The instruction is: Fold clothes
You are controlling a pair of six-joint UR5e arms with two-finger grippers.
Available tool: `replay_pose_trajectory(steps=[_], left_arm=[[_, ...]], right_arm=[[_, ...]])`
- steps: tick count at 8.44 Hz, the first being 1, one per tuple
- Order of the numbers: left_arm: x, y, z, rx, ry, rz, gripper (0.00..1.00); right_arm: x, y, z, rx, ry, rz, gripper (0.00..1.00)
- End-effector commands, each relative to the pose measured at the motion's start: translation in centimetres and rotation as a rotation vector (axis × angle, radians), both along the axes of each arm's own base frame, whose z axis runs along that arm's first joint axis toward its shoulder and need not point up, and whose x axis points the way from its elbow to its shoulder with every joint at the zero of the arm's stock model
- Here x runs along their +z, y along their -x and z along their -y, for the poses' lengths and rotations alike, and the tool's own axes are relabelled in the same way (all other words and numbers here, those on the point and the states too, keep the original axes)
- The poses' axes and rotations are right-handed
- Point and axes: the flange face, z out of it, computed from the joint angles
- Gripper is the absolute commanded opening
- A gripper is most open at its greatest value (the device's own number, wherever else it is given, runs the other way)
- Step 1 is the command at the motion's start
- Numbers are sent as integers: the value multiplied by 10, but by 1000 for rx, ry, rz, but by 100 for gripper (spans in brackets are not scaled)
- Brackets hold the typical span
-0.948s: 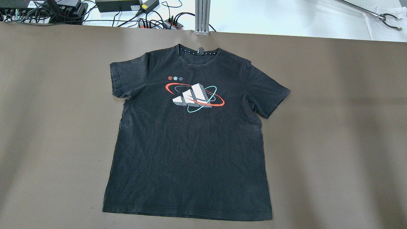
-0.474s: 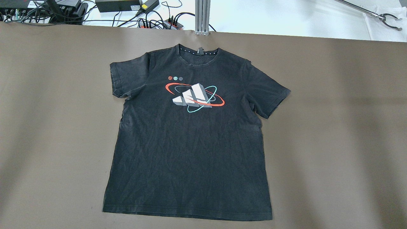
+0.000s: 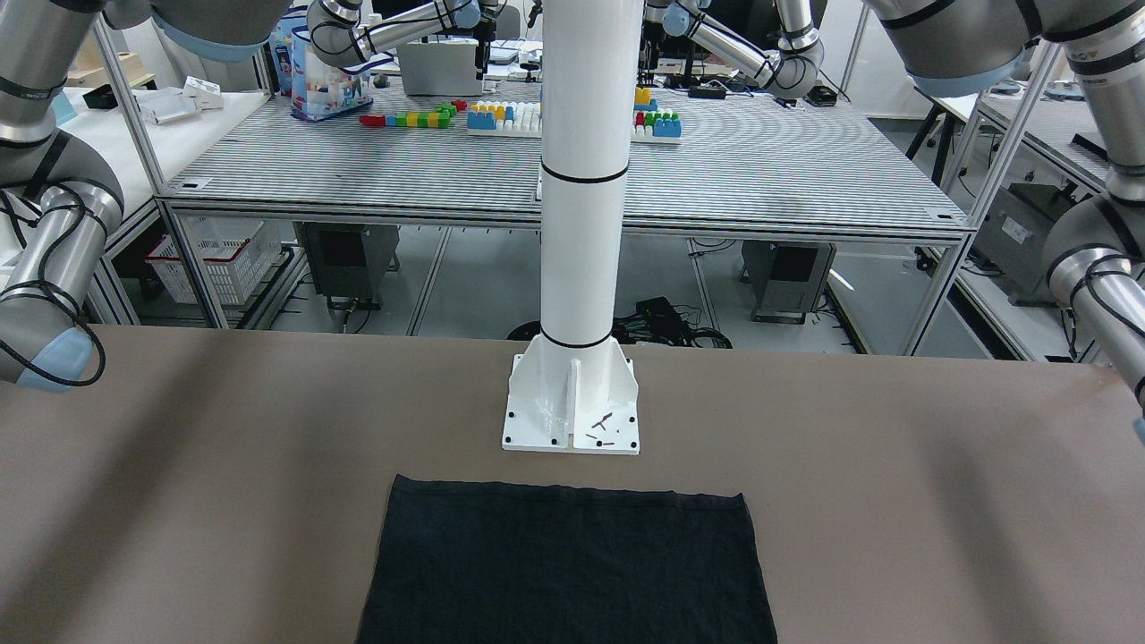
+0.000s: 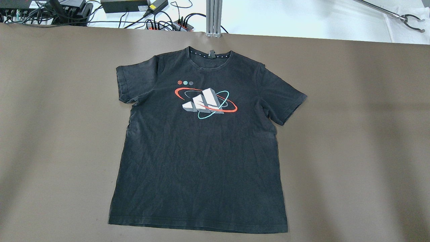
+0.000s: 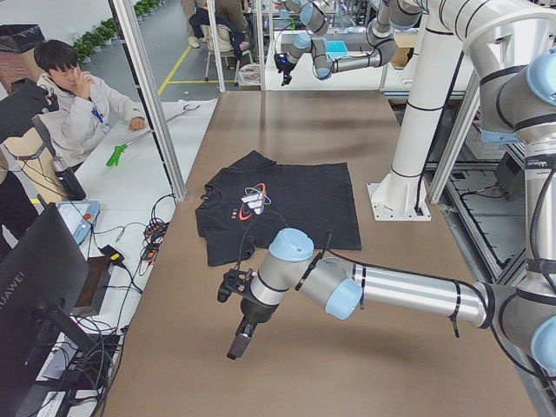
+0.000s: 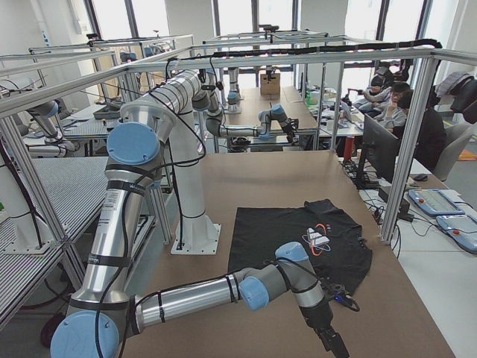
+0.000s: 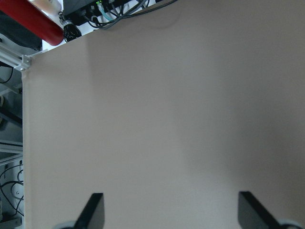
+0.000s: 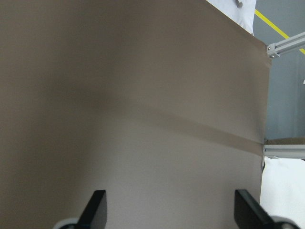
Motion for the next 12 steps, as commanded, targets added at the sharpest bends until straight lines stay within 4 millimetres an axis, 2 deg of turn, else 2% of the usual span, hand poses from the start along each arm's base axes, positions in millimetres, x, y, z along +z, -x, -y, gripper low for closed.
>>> replay_pose_trajectory(steps=[1, 2, 3, 4, 5, 6, 7, 8, 9, 10, 11, 12], left_arm=[[-4, -54, 26, 89, -36, -8, 100], [-4, -66, 44, 107, -34, -7, 100], [-1, -74, 57, 122, -34, -12, 100], [2, -105, 74, 172, -39, -41, 100], [1, -126, 99, 191, -48, -56, 100], [-18, -155, 132, 229, -54, -77, 100], [-37, -197, 167, 272, -53, -82, 100], [-56, -220, 191, 289, -56, -87, 100], [-74, -237, 207, 271, -39, -110, 100], [-86, -268, 214, 274, -26, -132, 100], [-97, -291, 224, 268, -29, -159, 100], [-110, -337, 223, 273, -26, -198, 100]], right_arm=[[-31, 37, 43, 24, -31, 54, 94], [-31, 59, 53, 7, -26, 63, 94], [-31, 67, 58, 7, -18, 70, 95], [-44, 90, 77, 0, -24, 91, 96], [-42, 121, 85, -4, 4, 115, 96], [-50, 141, 99, 14, 15, 139, 95], [-55, 150, 112, 71, 43, 178, 95], [-69, 161, 124, 78, 65, 235, 94], [-76, 174, 128, 106, 90, 276, 94], [-80, 191, 127, 122, 104, 301, 94], [-82, 207, 136, 134, 102, 326, 94], [-73, 225, 137, 117, 70, 354, 94]])
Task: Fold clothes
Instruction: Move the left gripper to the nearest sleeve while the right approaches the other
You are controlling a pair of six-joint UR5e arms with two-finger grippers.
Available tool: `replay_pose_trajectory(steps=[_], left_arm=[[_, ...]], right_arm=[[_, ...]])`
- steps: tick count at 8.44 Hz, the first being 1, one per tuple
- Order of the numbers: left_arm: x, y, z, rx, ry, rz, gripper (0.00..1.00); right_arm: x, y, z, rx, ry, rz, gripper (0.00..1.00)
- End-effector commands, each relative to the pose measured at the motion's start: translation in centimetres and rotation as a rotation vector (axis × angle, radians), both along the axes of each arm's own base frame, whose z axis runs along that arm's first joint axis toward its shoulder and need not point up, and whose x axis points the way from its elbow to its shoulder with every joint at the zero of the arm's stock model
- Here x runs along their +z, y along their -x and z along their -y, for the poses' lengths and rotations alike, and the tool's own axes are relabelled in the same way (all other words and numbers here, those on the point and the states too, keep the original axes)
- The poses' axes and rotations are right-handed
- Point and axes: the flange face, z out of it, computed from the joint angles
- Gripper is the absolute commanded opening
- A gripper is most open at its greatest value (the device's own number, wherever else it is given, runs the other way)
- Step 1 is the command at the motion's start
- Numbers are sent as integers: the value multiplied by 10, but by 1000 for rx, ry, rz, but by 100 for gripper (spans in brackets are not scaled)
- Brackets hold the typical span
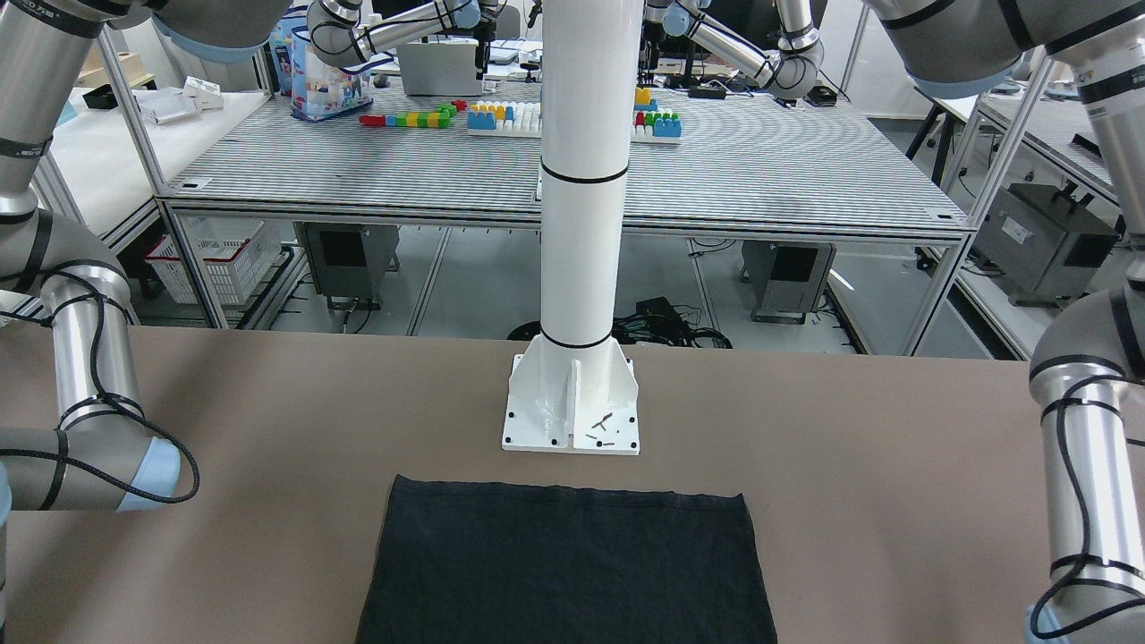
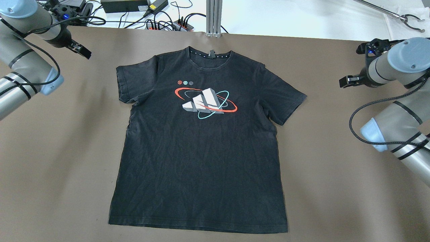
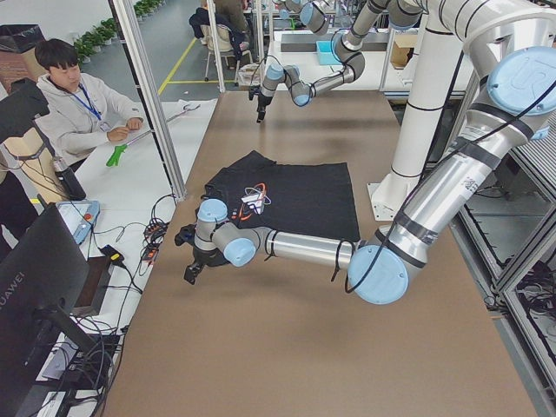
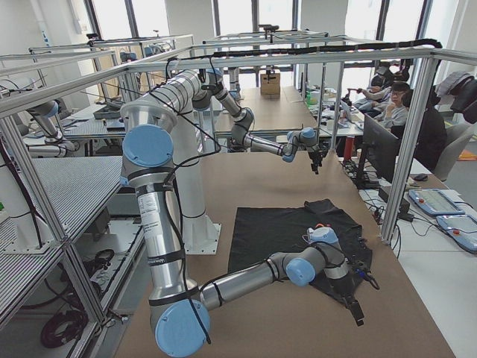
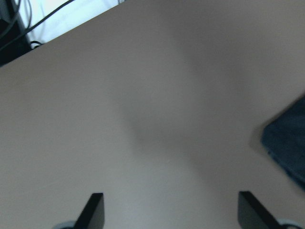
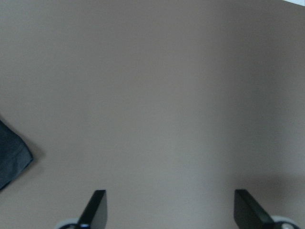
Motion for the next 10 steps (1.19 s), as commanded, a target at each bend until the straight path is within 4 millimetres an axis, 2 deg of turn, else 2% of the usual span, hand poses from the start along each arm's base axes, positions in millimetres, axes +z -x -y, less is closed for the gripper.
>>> replay_pose_trajectory(steps=[1, 2, 3, 4, 6, 7, 9, 10], left_arm=[[-35, -102, 7, 2, 27, -92, 100], [-47, -131, 11, 9, 51, -96, 100], [-53, -146, 17, 17, 59, -91, 100], [-50, -148, 18, 18, 63, -89, 99], [-40, -142, 20, 7, 73, -77, 86], [-29, -138, 20, -16, 71, -53, 76], [-9, -133, 16, -27, 77, -33, 73], [-1, -133, 14, -30, 80, -26, 65]], right_arm=[[14, 40, 7, -5, -43, 62, 94], [15, 42, 6, -8, -44, 60, 94], [14, 47, 5, -14, -46, 59, 94], [14, 52, 3, -22, -48, 60, 94], [14, 58, 0, -32, -49, 60, 94], [15, 59, -1, -33, -49, 60, 94], [14, 68, -6, -45, -51, 66, 94], [11, 69, -6, -28, -41, 80, 94]])
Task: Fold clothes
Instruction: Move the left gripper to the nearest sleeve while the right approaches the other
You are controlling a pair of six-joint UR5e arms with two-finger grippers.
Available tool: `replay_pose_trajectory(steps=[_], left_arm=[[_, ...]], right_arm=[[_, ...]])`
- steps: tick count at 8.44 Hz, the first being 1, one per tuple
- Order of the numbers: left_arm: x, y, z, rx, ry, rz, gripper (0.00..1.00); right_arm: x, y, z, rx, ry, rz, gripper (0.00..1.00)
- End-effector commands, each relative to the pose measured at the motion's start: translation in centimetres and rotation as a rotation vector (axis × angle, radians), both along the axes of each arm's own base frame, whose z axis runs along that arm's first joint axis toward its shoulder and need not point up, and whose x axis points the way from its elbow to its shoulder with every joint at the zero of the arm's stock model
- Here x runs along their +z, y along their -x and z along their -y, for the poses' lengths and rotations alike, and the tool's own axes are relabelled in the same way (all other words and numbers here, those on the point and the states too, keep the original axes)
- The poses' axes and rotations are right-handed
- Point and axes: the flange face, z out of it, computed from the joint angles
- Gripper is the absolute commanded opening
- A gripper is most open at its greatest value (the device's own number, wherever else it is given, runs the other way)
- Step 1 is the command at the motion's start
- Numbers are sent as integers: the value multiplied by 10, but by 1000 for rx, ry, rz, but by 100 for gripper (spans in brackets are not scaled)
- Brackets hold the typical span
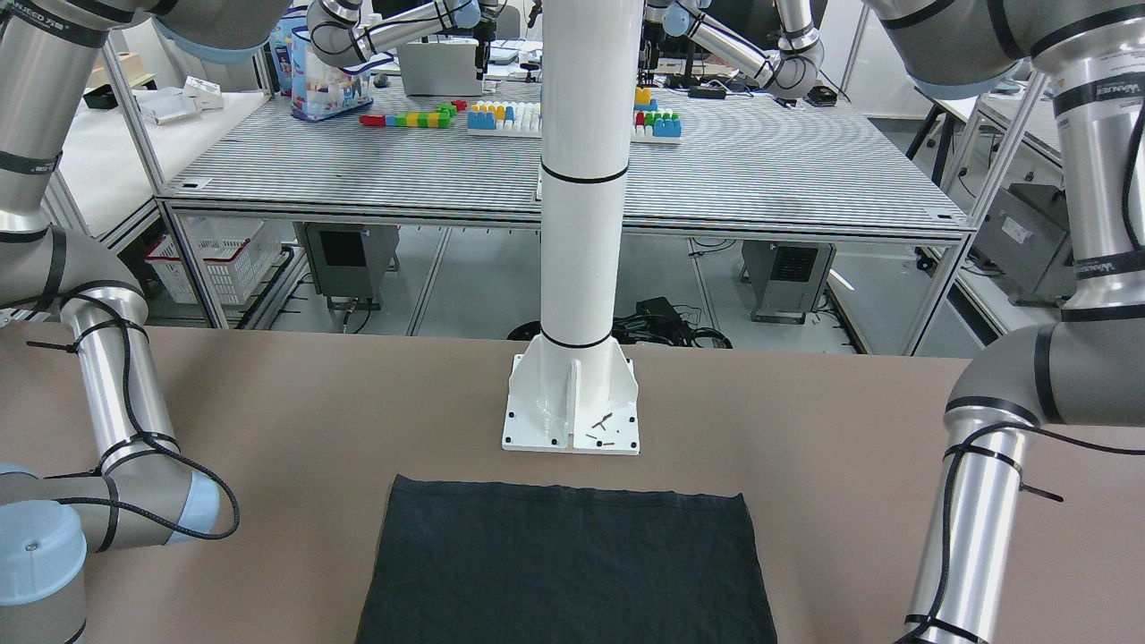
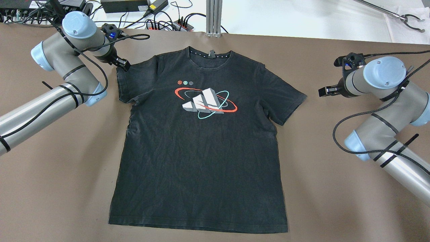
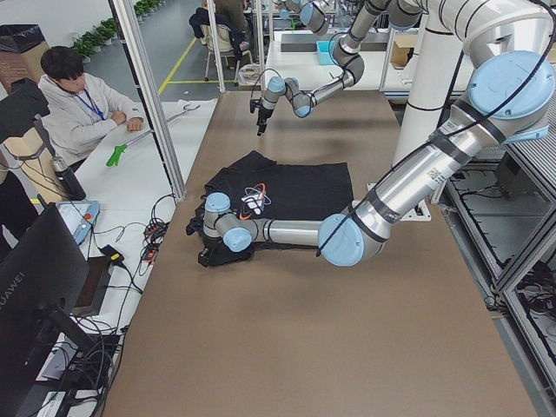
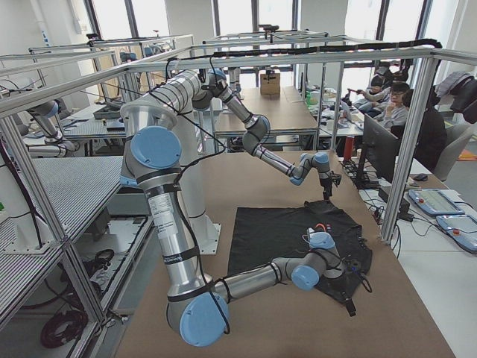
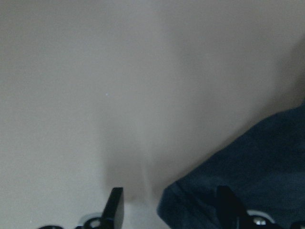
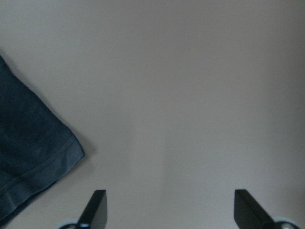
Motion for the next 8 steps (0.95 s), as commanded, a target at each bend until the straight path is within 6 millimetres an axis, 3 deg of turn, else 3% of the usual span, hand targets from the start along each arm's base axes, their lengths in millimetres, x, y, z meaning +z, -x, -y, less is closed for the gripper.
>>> replay_pose_trajectory(steps=[1, 5, 8], left_arm=[[17, 3, -4, -9, 3, 16, 54], [8, 0, -6, -2, -6, 0, 0], [-5, 9, -3, -17, -27, -10, 0]], right_arm=[[-2, 11, -5, 9, 16, 19, 94], [-1, 11, -7, 6, 16, 17, 94], [-1, 11, -7, 7, 15, 20, 94]])
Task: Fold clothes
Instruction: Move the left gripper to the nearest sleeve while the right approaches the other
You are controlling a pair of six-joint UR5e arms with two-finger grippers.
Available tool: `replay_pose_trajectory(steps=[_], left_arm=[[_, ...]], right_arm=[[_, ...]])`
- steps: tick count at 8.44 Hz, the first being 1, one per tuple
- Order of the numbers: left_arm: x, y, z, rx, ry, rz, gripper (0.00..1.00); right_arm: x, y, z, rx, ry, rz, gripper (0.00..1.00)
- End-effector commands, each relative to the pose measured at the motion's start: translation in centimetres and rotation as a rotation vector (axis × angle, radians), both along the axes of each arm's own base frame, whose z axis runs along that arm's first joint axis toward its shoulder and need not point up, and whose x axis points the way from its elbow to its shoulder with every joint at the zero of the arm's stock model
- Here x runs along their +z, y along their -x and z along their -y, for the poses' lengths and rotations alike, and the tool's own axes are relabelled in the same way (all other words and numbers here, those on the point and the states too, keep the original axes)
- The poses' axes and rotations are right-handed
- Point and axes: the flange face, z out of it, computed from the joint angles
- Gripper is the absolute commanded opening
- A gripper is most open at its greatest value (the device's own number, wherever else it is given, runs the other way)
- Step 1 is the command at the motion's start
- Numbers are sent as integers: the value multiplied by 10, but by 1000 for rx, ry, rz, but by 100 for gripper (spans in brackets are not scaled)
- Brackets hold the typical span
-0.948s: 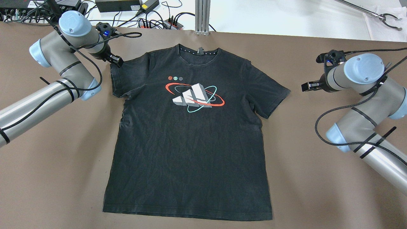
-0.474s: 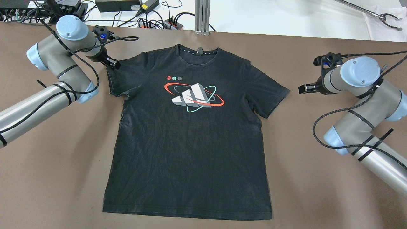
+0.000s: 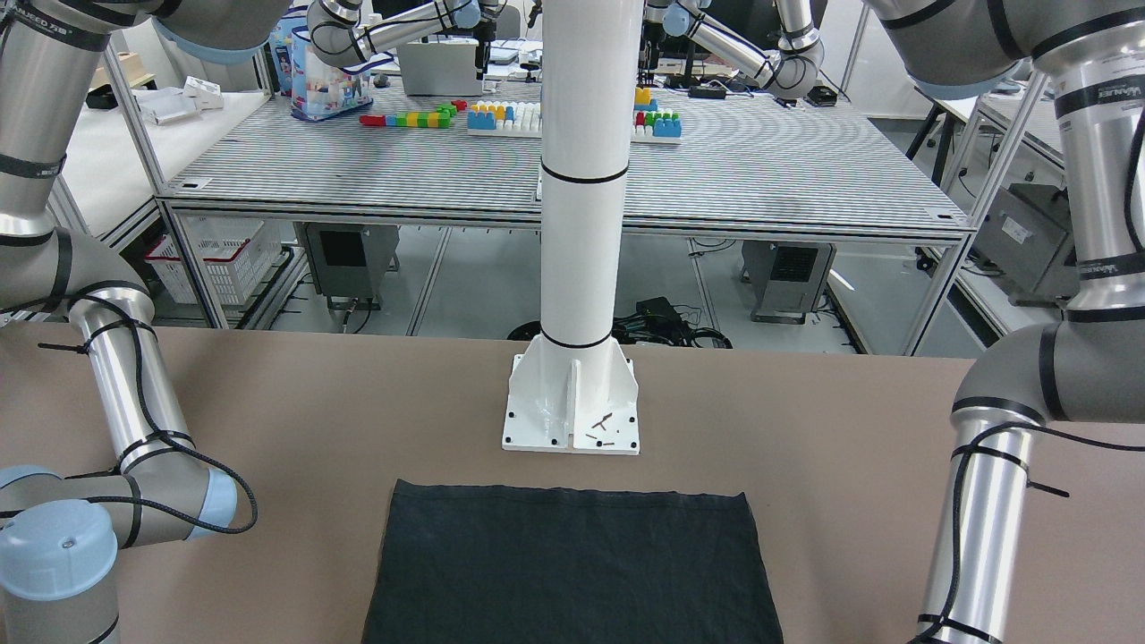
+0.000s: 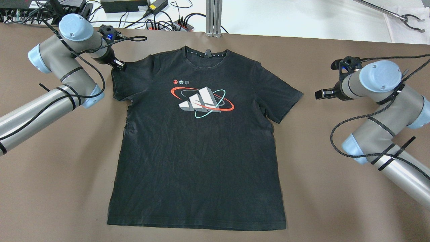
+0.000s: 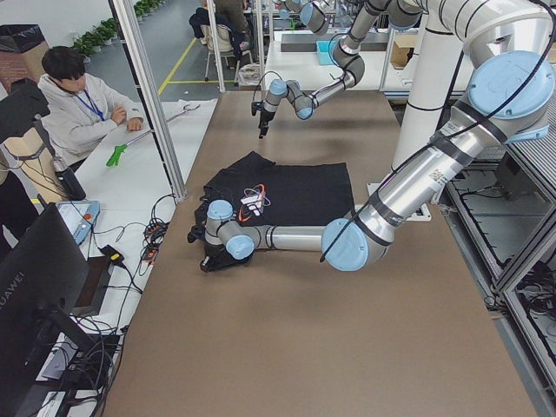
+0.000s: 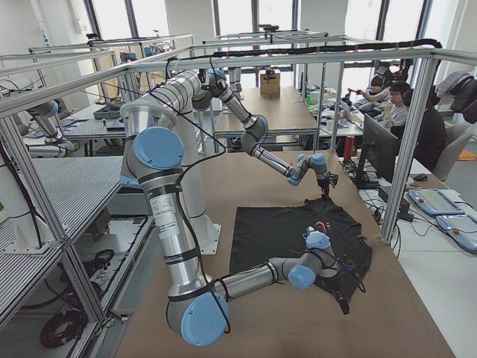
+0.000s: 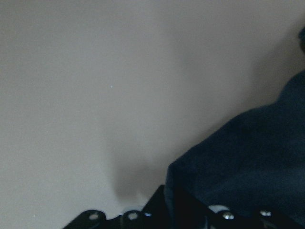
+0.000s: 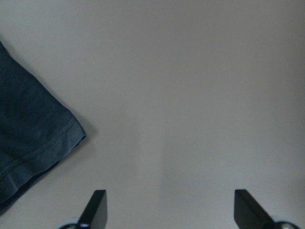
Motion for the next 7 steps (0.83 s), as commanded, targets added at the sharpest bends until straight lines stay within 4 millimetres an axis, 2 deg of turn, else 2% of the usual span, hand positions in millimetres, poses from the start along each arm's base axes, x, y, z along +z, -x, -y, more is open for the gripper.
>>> replay_pose_trajectory(steps=[1, 4, 5, 7], left_arm=[[-9, 5, 2, -12, -16, -7, 0], [-12, 5, 2, -12, -21, -8, 7], [-12, 5, 2, -11, -21, -8, 3], [-31, 6, 1, -37, -26, -37, 0]], right_arm=[[0, 0, 0, 0, -1, 1, 94], [0, 2, -1, -3, -1, 1, 94], [0, 2, -1, -3, -1, 1, 94], [1, 2, -1, -3, 1, 0, 94]])
